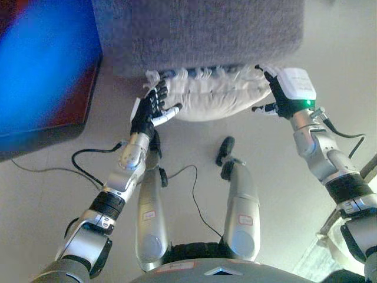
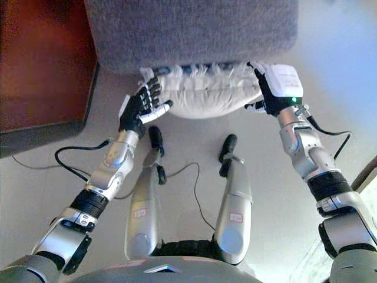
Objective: Pick up the pillow and put it on the sofa.
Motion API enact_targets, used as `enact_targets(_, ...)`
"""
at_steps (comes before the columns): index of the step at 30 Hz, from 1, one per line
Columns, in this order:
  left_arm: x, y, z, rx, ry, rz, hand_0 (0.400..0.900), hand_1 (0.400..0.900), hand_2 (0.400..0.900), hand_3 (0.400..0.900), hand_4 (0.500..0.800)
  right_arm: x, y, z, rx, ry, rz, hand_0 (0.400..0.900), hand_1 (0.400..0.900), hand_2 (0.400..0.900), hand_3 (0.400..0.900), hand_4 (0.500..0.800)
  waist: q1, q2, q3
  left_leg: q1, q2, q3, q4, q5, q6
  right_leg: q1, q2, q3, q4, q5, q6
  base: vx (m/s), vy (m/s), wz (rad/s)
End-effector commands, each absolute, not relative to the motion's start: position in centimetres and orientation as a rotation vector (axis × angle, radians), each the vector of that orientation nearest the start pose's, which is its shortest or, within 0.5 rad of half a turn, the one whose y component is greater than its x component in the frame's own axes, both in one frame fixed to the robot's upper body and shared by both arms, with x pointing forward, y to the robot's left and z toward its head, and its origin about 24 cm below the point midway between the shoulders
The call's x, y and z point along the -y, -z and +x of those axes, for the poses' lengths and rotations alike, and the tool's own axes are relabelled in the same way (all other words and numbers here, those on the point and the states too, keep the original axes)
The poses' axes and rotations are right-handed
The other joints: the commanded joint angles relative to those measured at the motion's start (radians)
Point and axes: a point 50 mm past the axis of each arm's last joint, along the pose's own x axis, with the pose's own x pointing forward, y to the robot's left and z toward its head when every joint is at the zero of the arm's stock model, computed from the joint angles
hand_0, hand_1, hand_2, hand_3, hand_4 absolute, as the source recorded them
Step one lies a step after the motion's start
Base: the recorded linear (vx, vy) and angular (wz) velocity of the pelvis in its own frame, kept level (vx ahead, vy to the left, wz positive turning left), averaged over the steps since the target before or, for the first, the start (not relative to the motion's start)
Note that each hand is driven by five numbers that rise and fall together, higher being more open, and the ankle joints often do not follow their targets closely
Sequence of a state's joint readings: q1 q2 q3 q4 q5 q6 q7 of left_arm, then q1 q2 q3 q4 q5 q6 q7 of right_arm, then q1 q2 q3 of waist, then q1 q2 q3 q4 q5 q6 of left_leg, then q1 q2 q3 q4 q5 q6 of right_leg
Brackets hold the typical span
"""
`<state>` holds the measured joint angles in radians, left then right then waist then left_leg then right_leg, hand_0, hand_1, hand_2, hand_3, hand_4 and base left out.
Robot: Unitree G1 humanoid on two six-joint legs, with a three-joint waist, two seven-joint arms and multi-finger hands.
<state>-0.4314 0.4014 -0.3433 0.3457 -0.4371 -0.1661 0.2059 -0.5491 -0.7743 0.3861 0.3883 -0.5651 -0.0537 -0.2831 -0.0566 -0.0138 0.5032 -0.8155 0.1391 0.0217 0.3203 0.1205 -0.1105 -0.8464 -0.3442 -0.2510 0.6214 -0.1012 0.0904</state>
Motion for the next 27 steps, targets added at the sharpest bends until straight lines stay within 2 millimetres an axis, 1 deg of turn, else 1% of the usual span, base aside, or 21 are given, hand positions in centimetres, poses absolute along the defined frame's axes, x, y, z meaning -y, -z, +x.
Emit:
enact_targets(1,-15.2,-12.6,31.9,0.352,0.095,-0.037,0.9,0.9,0.9,0.9,0.8,23.2,-18.6,33.9,0.525,0.215,-1.374,0.9,0.9,0.9,0.9,0.8,-0.019,-0.01,-0.032,-0.102,0.046,-0.048,0.305,-0.251,-0.012,-0.094,-0.021,0.068,-0.001,0.114,0.092,-0.05,0.052,-0.06)
enact_targets(2,-15.2,-13.0,31.9,0.372,0.097,-0.041,0.9,0.9,0.9,0.9,0.8,23.2,-18.9,33.9,0.535,0.227,-1.372,0.9,0.9,0.9,0.9,0.8,-0.02,-0.009,-0.034,-0.131,0.045,-0.05,0.328,-0.26,-0.012,-0.123,-0.022,0.073,0.018,0.107,0.092,-0.02,0.03,-0.04)
enact_targets(3,-15.2,-13.0,31.9,0.372,0.097,-0.041,0.9,0.9,0.9,0.9,0.8,23.2,-18.9,33.9,0.535,0.227,-1.372,0.9,0.9,0.9,0.9,0.8,-0.02,-0.009,-0.038,-0.138,0.045,-0.05,0.333,-0.262,-0.012,-0.131,-0.023,0.075,0.022,0.106,0.092,-0.02,0.03,-0.07)
enact_targets(4,-15.0,-13.5,32.0,0.388,0.1,-0.041,0.9,0.9,0.9,0.9,0.8,23.0,-19.5,34.1,0.557,0.245,-1.367,0.9,0.9,0.9,0.9,0.8,-0.018,-0.008,-0.034,-0.187,0.043,-0.053,0.37,-0.275,-0.01,-0.176,-0.024,0.084,0.048,0.1,0.092,-0.02,0.026,-0.06)
enact_targets(5,-14.9,-13.7,32.0,0.397,0.103,-0.047,0.9,0.9,0.9,0.9,0.8,23.1,-19.6,34.2,0.554,0.253,-1.371,0.9,0.9,0.9,0.9,0.8,-0.015,-0.006,-0.038,-0.214,0.039,-0.057,0.388,-0.281,-0.008,-0.209,-0.024,0.089,0.067,0.096,0.09,0.06,0.022,-0.08)
enact_targets(6,-14.9,-14.0,32.0,0.409,0.103,-0.051,0.9,0.9,0.9,0.9,0.8,23.2,-19.9,34.3,0.559,0.267,-1.376,0.9,0.9,0.9,0.9,0.8,-0.013,-0.002,-0.044,-0.225,0.042,-0.062,0.402,-0.306,-0.011,-0.225,-0.023,0.094,0.086,0.072,0.099,0.09,0.017,-0.06)
enact_targets(7,-14.8,-14.2,32.0,0.417,0.101,-0.057,0.9,0.9,0.9,0.9,0.8,23.3,-20.3,34.5,0.567,0.285,-1.382,0.9,0.9,0.9,0.9,0.8,-0.01,0.003,-0.048,-0.251,0.042,-0.063,0.423,-0.322,-0.013,-0.254,-0.022,0.101,0.107,0.057,0.1,0.09,0.019,-0.04)
enact_targets(8,-14.8,-14.6,32.0,0.432,0.102,-0.062,0.9,0.9,0.9,0.9,0.8,23.5,-20.8,34.6,0.575,0.301,-1.394,0.9,0.9,0.9,0.9,0.8,-0.009,0.006,-0.052,-0.275,0.035,-0.068,0.433,-0.32,-0.011,-0.283,-0.022,0.106,0.12,0.058,0.098,0.0,0.0,0.0)
enact_targets(10,-14.7,-15.1,31.9,0.449,0.108,-0.072,0.9,0.9,0.9,0.9,0.8,23.7,-21.9,34.8,0.594,0.337,-1.422,0.9,0.9,0.9,0.9,0.8,-0.002,0.012,-0.06,-0.32,0.029,-0.073,0.467,-0.332,-0.012,-0.331,-0.022,0.113,0.157,0.036,0.095,0.0,0.0,0.0)
enact_targets(13,-14.8,-15.8,31.7,0.472,0.118,-0.078,0.9,0.9,0.9,0.9,0.8,23.4,-23.8,35.0,0.642,0.362,-1.455,0.9,0.9,0.9,0.9,0.8,0.008,0.015,-0.066,-0.383,0.021,-0.09,0.513,-0.344,-0.012,-0.399,-0.021,0.124,0.208,0.013,0.088,0.0,0.0,0.0)
enact_targets(18,-15.0,-15.8,31.5,0.468,0.121,-0.086,0.9,0.9,0.9,0.9,0.8,23.3,-26.6,35.6,0.679,0.417,-1.502,0.9,0.9,0.9,0.9,0.8,0.025,0.015,-0.071,-0.469,0.003,-0.111,0.57,-0.354,-0.012,-0.488,-0.026,0.13,0.265,-0.007,0.083,0.0,0.0,0.0)
enact_targets(23,-15.2,-15.9,31.5,0.461,0.119,-0.092,0.9,0.9,0.9,0.9,0.8,22.4,-28.9,36.5,0.691,0.426,-1.535,0.9,0.9,0.9,0.9,0.8,0.041,0.005,-0.077,-0.524,-0.008,-0.126,0.59,-0.354,-0.016,-0.547,-0.027,0.136,0.288,-0.018,0.082,0.02,0.003,0.03)
enact_targets(27,-15.6,-15.8,31.7,0.443,0.101,-0.09,0.9,0.9,0.9,0.9,0.8,20.6,-31.0,37.1,0.711,0.39,-1.507,0.9,0.9,0.9,0.9,0.8,0.047,-0.01,-0.081,-0.547,-0.009,-0.135,0.59,-0.355,-0.017,-0.569,-0.021,0.133,0.286,-0.02,0.078,0.02,0.003,-0.01)
